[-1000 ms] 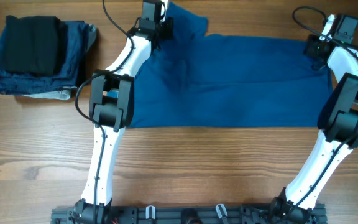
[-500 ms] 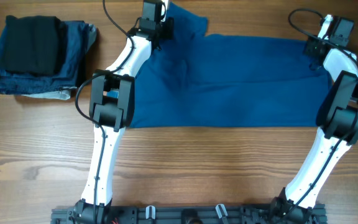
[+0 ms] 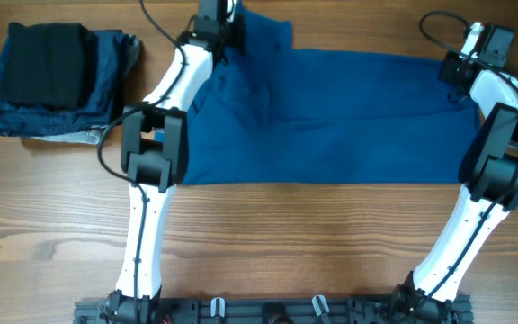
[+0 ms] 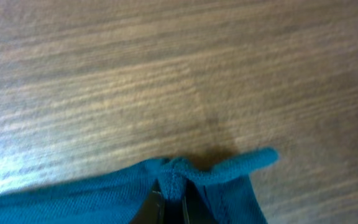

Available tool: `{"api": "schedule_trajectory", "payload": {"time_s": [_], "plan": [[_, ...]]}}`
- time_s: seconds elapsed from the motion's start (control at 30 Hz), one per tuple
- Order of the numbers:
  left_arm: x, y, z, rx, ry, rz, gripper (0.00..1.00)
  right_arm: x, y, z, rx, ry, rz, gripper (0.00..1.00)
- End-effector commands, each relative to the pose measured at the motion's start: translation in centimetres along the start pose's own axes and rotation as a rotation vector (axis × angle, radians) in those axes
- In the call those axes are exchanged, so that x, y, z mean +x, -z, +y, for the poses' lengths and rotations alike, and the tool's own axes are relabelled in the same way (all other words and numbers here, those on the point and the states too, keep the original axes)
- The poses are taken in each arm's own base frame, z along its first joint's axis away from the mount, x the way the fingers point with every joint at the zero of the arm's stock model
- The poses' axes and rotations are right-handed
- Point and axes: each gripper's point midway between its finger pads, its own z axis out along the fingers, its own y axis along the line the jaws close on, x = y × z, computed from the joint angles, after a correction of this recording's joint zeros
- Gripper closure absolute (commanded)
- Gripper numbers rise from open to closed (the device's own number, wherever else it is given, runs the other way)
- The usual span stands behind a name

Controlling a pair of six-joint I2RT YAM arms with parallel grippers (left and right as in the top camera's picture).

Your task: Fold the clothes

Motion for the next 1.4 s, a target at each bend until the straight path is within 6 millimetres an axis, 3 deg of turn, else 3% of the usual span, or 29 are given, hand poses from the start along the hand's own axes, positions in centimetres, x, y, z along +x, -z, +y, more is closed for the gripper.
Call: {"api": "schedule_trajectory", "payload": {"time_s": [0.0, 0.17, 0.3, 0.5, 0.6, 0.8, 0.9, 1.1, 1.2, 1.37], "plan": [[-6.5, 5.6, 1.4, -0.016, 0.015, -0.093, 0.96, -2.4, 3.4, 0.7, -0.056, -0.017, -0.035, 0.96], [-7.6, 9.6, 1.2, -0.022, 0.018, -0.040, 0.92, -3.6, 7.8, 1.5, -0.103, 0.007, -0.018, 0.96], [-4.6, 12.5, 1.2, -0.038, 0.026, 0.133, 0.94, -3.1, 10.3, 2.6, -0.166, 0.001, 0.030, 0.96], [-0.8, 16.6, 1.3, -0.056, 0.040, 0.337, 0.96, 0.0, 13.4, 2.8, -0.176, -0.014, 0.180, 0.96], [0.3, 18.4, 1.3, -0.063, 0.049, 0.404, 0.96, 0.7, 14.9, 2.3, -0.169, 0.000, 0.217, 0.96], [1.9, 21.5, 1.2, -0.089, 0.117, 0.504, 0.96, 1.9, 19.3, -1.3, -0.104, -0.057, 0.275, 0.96], [3.7, 22.6, 1.6, -0.141, 0.199, 0.583, 0.96, 3.7, 19.9, -2.3, -0.104, -0.069, 0.343, 0.96], [7.2, 25.5, 1.9, -0.232, 0.323, 0.752, 0.96, 6.1, 20.9, -1.7, -0.125, -0.089, 0.447, 0.96], [8.6, 27.1, 2.0, -0.269, 0.350, 0.833, 0.96, 8.4, 21.1, -1.8, -0.104, -0.125, 0.529, 0.96], [10.8, 27.4, 2.5, -0.309, 0.337, 0.911, 0.96, 12.6, 19.6, -2.7, -0.019, -0.150, 0.618, 0.96]]}}
